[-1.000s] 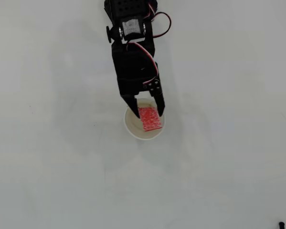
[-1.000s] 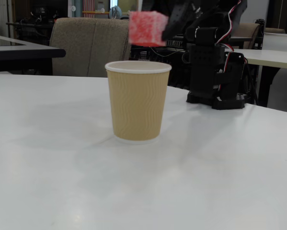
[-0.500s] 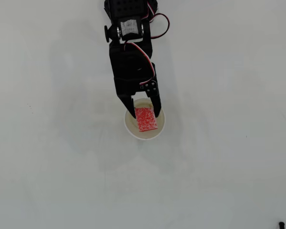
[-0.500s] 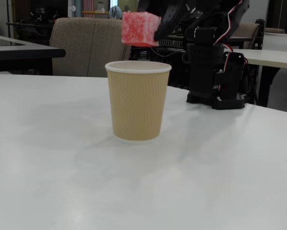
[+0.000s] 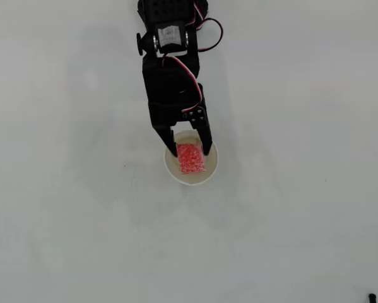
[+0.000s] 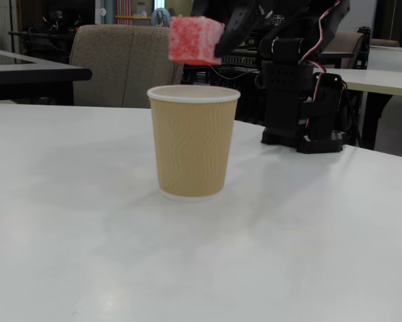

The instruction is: Grasp a red cube and put it in the cup.

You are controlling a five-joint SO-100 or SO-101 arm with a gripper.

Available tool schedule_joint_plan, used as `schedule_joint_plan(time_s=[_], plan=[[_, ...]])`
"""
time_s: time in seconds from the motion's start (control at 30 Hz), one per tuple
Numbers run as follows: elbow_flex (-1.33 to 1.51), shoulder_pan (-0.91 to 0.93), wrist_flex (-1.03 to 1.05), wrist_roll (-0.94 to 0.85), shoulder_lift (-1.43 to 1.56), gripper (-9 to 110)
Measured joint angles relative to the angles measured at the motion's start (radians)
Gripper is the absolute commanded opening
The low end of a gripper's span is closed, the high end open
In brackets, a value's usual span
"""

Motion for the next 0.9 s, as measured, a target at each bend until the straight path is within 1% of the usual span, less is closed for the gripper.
schedule_joint_plan(time_s=[0.6, 0.9], plan=[[0.000, -0.009, 0.000, 0.000, 0.015, 29], [0.000, 0.054, -0.008, 0.023, 0.077, 27]])
